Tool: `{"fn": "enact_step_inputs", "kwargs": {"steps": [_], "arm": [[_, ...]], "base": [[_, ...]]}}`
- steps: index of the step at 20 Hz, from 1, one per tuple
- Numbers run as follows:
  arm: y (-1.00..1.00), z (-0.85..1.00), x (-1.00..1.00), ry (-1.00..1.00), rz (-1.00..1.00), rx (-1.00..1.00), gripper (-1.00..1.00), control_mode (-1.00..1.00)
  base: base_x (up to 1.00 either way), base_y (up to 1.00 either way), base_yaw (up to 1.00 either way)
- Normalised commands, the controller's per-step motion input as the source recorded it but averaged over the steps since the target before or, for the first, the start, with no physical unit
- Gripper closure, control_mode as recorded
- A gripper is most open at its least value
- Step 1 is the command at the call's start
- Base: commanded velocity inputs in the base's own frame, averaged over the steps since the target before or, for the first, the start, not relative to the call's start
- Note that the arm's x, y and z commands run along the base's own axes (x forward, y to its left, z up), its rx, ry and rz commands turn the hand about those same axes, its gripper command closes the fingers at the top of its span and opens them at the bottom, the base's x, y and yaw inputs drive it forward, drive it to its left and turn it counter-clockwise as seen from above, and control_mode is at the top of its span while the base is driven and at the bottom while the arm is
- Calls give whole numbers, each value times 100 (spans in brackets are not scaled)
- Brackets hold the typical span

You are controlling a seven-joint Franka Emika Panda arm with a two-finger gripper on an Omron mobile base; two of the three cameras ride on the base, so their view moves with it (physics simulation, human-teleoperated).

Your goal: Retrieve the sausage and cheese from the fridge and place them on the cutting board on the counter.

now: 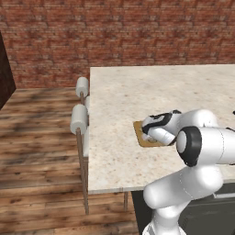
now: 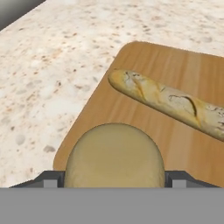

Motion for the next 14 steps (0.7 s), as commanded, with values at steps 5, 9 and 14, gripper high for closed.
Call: {"fn": "enact_step_inputs", "kwargs": {"steps": [5,9,14], "arm": [[0,0,18,-2,0,0,100,-100],[0,0,30,0,0,0,100,-100],[0,-6,9,0,0,0,100,-100]], "base": [[0,0,0],[0,0,0],[0,0,0]]}}
